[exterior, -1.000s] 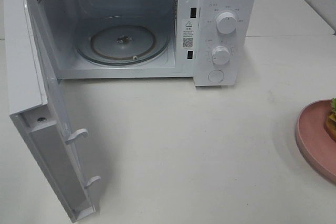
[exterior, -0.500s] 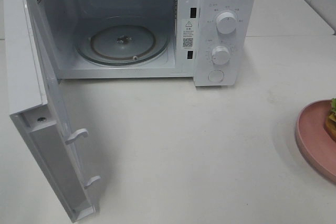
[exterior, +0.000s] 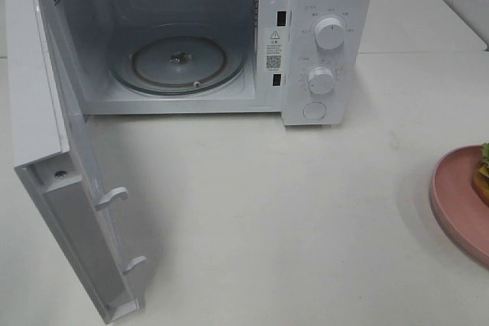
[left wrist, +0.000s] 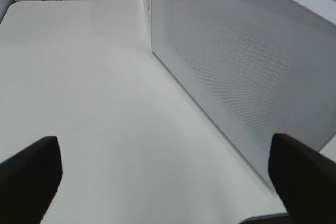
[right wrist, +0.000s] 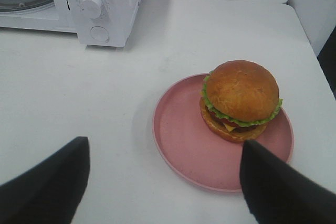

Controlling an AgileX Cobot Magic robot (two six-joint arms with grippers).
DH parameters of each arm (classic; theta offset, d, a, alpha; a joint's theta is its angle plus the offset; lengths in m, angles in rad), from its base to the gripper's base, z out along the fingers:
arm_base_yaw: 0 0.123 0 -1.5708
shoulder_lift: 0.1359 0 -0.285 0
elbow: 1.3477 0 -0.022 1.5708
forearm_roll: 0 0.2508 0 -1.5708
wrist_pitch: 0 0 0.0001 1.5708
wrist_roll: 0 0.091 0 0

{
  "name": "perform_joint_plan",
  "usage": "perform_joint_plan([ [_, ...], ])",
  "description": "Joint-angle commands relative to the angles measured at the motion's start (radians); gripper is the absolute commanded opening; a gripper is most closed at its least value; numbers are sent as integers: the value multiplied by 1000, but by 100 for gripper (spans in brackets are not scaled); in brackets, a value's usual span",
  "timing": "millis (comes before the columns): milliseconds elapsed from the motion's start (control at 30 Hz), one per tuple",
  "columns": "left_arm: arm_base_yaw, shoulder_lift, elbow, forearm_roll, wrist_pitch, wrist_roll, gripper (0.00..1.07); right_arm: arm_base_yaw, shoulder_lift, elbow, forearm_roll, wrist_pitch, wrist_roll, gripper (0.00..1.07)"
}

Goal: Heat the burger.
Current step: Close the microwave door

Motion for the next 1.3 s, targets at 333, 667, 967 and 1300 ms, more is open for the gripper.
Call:
perform_joint_plan([
  [333,0,-16,3,1,-6,-6,100,-4,-25,5,-2,-16,-9,76],
  [667,0,-16,3,1,-6,-6,100,-4,-25,5,-2,-16,-9,76],
  [967,0,-16,3,1,-6,-6,100,-4,-25,5,-2,-16,-9,76],
  [1300,0,-16,3,1,-6,-6,100,-4,-25,5,-2,-16,-9,76],
])
